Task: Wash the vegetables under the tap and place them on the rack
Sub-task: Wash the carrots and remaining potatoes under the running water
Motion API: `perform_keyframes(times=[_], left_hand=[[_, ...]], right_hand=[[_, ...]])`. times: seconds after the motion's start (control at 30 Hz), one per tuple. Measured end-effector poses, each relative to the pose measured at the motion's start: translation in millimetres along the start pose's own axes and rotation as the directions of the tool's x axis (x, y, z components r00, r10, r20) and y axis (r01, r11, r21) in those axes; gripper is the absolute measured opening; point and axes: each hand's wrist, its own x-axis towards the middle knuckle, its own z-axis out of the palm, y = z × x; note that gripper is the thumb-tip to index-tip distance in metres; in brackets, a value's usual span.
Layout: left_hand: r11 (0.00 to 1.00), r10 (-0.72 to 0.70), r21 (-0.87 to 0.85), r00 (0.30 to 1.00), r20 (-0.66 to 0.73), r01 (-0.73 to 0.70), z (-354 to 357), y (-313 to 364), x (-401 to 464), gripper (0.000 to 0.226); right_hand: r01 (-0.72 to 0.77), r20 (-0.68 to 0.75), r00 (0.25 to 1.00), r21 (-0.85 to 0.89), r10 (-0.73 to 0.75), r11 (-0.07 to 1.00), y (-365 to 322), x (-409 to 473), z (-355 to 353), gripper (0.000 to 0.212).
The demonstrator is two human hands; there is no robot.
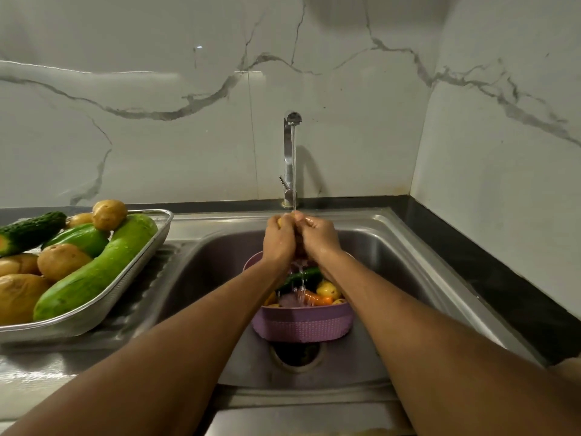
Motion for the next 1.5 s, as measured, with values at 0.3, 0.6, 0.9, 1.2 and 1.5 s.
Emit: perform_keyframes(times=[0.3,0.6,0.9,1.2,1.5], left_hand=[[0.981,-0.192,0.008,0.981,0.038,0.192,-13,-3,11,0.042],[0.994,-0.056,-0.089,0.988,0.141,0.069,-3,0,-5,0.031],[0.907,-0.150,-0.377,0.981,0.126,0.188,-15,11,-6,0.023],[0.996,0.055,-0.068,0.997,0.058,-0.051,-13,-10,-5,0.033],[0.924,0.251,0.253,0.953,0.168,-0.288,-36,-25,4,0.025]], right_hand=[[0.179,0.024,0.983,-0.324,-0.181,0.929,6,-2,-11,0.037],[0.037,0.010,0.999,-0.055,-0.036,0.998,4,2,-19,0.028],[-0.131,0.124,0.986,0.131,0.115,0.983,-2,-3,-29,0.025],[0.089,0.036,0.996,-0.225,-0.083,0.970,3,-6,-4,0.038],[-0.068,0.063,0.994,-0.243,0.086,0.968,8,-2,7,0.029]])
